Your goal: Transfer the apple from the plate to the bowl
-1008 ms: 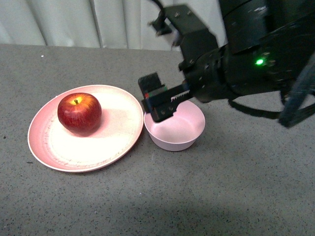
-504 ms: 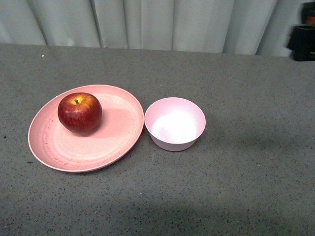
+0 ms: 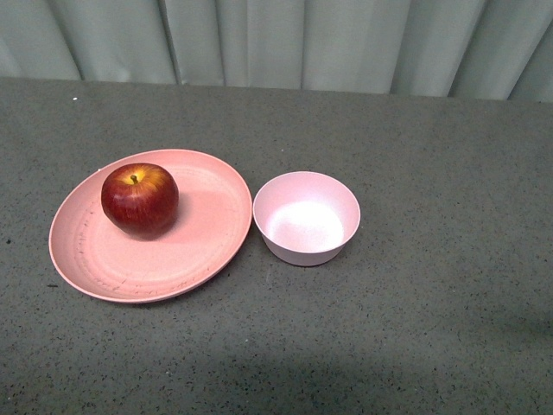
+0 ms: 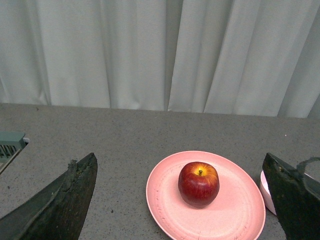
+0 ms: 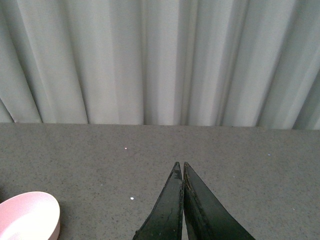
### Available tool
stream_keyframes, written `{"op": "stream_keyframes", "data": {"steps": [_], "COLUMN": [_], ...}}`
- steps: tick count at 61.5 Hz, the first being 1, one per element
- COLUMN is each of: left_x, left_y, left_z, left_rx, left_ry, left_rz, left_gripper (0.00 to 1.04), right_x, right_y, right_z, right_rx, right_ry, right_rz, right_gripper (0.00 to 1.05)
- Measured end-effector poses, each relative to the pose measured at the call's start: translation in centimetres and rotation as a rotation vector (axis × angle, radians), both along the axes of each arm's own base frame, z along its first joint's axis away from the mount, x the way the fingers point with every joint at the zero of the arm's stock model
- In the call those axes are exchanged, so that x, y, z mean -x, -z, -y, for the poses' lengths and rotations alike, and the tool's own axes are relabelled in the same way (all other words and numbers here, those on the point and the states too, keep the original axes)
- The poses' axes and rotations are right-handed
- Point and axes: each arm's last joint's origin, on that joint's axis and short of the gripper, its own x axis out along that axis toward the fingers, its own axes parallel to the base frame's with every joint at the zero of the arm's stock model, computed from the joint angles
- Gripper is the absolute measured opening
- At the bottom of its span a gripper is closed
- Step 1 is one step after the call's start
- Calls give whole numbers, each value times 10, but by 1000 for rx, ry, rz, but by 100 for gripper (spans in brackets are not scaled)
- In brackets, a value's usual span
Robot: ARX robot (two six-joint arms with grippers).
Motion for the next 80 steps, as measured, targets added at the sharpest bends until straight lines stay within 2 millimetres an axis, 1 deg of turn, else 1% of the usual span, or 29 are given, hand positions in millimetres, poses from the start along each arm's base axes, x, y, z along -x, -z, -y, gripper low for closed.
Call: {"op": "stream_keyframes", "data": {"steps": [12, 15, 23, 53, 80], "left_x": [0, 0, 0, 0, 0], "left_y": [0, 0, 0, 0, 0], "left_z": [0, 0, 0, 0, 0], "left_rx": [0, 0, 0, 0, 0], "left_ry": [0, 0, 0, 0, 0], "left_rz": [0, 0, 0, 0, 0], "left_gripper": [98, 98, 98, 98, 98], "right_x": [15, 19, 27, 48, 58], "right_y": [-1, 0, -1, -7, -7], "right_z": [7, 11, 19, 19, 19], "right_rx": [-1, -2, -3, -3, -3], "right_ry": [3, -22, 8, 5, 4], "right_rz": [3, 1, 5, 25, 28], "right_gripper": [1, 1, 1, 1, 1]}}
